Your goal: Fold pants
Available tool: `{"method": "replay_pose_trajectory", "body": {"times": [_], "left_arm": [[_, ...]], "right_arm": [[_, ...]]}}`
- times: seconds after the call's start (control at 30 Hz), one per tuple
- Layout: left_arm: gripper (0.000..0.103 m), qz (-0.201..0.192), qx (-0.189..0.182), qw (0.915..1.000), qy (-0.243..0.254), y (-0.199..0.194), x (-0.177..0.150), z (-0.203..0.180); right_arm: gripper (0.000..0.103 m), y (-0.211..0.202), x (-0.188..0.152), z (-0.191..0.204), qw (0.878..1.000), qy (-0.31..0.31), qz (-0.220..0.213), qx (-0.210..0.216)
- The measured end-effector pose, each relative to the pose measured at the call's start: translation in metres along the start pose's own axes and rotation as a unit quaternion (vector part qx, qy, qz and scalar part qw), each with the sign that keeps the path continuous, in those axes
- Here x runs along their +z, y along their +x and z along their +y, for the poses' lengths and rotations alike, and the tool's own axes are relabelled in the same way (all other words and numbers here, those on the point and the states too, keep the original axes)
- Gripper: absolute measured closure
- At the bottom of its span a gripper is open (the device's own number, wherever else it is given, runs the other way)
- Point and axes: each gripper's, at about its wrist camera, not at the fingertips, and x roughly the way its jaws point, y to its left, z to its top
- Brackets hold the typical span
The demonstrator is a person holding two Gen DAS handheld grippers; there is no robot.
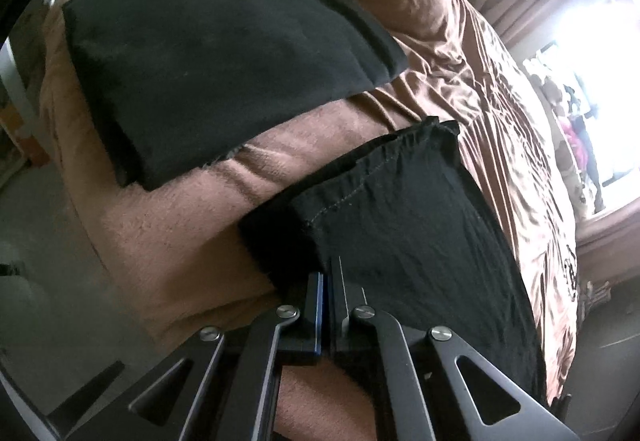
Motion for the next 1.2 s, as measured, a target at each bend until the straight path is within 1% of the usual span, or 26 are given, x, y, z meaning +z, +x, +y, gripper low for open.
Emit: {"method": "replay_pose_trajectory", "body": {"times": [0.13,0.2,0.23,0.27,0.3,0.33,0.4,0.53,0.6,0.67,0.7,0.77,0.87,0.97,1.0,1.13,1.2], "left_arm": [[0.100,0.013,0.005,0.9999,-0.007,0.004,-0.002,0.006],[0.093,0.023,0.002,0.9997,-0.011,0.004,-0.003,0.007],[0.083,0.028,-0.008,0.9995,-0.013,0.004,-0.005,0.007],[0.075,0.030,-0.019,0.9992,-0.016,0.004,-0.007,0.008],[0.058,0.031,-0.028,0.9989,-0.019,0.002,-0.010,0.008],[0.048,0.029,-0.030,0.9989,-0.021,0.001,-0.012,0.008],[0.048,0.024,-0.037,0.9988,-0.021,0.000,-0.016,0.008],[0.048,0.033,-0.053,0.9974,-0.034,0.005,-0.025,0.013],[0.048,0.030,-0.066,0.9967,-0.036,0.003,-0.028,0.016],[0.048,0.030,-0.070,0.9963,-0.039,0.004,-0.028,0.018],[0.048,0.030,-0.071,0.9960,-0.044,0.005,-0.026,0.019],[0.048,0.026,-0.069,0.9963,-0.044,0.007,-0.024,0.016],[0.048,0.018,-0.067,0.9968,-0.038,0.014,-0.019,0.011],[0.048,0.010,-0.077,0.9959,-0.046,0.019,-0.014,0.008],[0.048,0.007,-0.081,0.9955,-0.049,0.020,-0.013,0.007],[0.048,0.009,-0.107,0.9928,-0.052,0.026,-0.020,0.000],[0.048,0.005,-0.108,0.9930,-0.047,0.026,-0.022,-0.003]], "right_arm": [[0.055,0.000,-0.002,-0.006,1.000,0.013,0.005,-0.008],[0.055,-0.004,-0.005,-0.009,1.000,0.020,0.005,-0.005],[0.055,-0.006,-0.005,-0.009,1.000,0.022,0.004,-0.006],[0.055,-0.007,-0.007,-0.010,1.000,0.022,0.003,-0.009],[0.055,-0.011,-0.008,-0.011,1.000,0.022,0.002,-0.009],[0.055,-0.012,-0.009,-0.012,1.000,0.024,0.001,-0.004],[0.055,-0.017,-0.012,-0.018,1.000,0.028,-0.003,0.000],[0.055,-0.028,-0.020,-0.032,0.999,0.049,-0.017,0.009],[0.055,-0.034,-0.024,-0.041,0.998,0.062,-0.023,0.012],[0.055,-0.042,-0.028,-0.050,0.997,0.072,-0.029,0.010],[0.054,-0.046,-0.030,-0.054,0.996,0.078,-0.033,0.009],[0.045,-0.052,-0.034,-0.064,0.995,0.094,-0.039,0.010],[0.044,-0.061,-0.038,-0.077,0.993,0.110,-0.045,0.001],[0.044,-0.067,-0.041,-0.090,0.990,0.135,-0.052,-0.003],[0.044,-0.068,-0.042,-0.094,0.988,0.143,-0.053,-0.003],[0.044,-0.058,-0.041,-0.108,0.984,0.171,-0.051,0.023],[0.044,-0.047,-0.037,-0.118,0.980,0.189,-0.050,0.035]]}}
